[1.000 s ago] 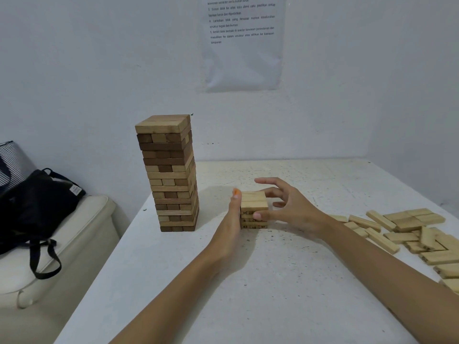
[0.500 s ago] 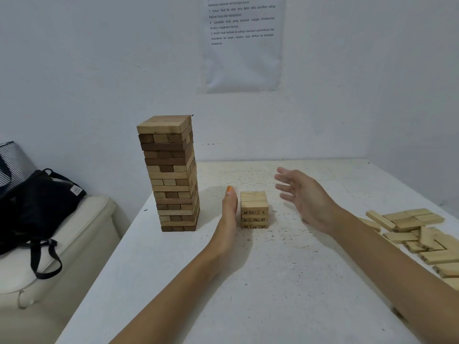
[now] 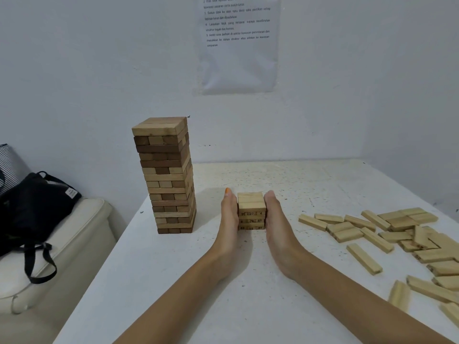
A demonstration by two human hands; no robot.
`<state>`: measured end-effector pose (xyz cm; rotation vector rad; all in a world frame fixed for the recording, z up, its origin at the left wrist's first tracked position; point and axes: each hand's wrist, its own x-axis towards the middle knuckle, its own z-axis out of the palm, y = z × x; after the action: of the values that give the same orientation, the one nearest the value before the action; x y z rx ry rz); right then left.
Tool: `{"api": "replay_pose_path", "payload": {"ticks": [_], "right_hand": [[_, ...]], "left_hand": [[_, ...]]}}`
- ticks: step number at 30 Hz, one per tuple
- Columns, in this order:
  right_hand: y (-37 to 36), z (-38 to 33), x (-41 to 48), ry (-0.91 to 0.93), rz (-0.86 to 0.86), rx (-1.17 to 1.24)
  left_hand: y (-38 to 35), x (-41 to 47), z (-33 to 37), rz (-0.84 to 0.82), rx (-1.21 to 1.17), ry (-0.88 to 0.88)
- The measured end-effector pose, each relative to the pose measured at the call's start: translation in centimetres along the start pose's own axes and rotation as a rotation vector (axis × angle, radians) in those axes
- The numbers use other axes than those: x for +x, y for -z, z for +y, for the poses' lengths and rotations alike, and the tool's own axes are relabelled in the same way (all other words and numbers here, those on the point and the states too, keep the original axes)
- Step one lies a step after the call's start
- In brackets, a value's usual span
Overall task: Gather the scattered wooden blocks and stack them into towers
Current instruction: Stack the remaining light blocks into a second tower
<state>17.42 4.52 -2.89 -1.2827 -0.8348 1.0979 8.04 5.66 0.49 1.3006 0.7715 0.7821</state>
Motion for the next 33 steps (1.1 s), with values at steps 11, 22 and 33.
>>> {"api": "replay_pose_path", "payload": {"ticks": [11, 22, 33], "right_hand": [[-0.1, -0.2, 0.1, -0.026, -0.001, 0.0], [-0.1, -0.3, 0.2, -0.033, -0.014, 0.033], [-0.1, -0.4, -0.2, -0.011, -0.021, 0.034]], "left_hand": [[0.2, 0.6, -0.4, 0.042, -0.018, 0.021], [-0.4, 0.0, 0.2, 0.066, -0.015, 0.015], [-0.5, -0.2, 0.3, 0.078, -0.014, 0.018]]}}
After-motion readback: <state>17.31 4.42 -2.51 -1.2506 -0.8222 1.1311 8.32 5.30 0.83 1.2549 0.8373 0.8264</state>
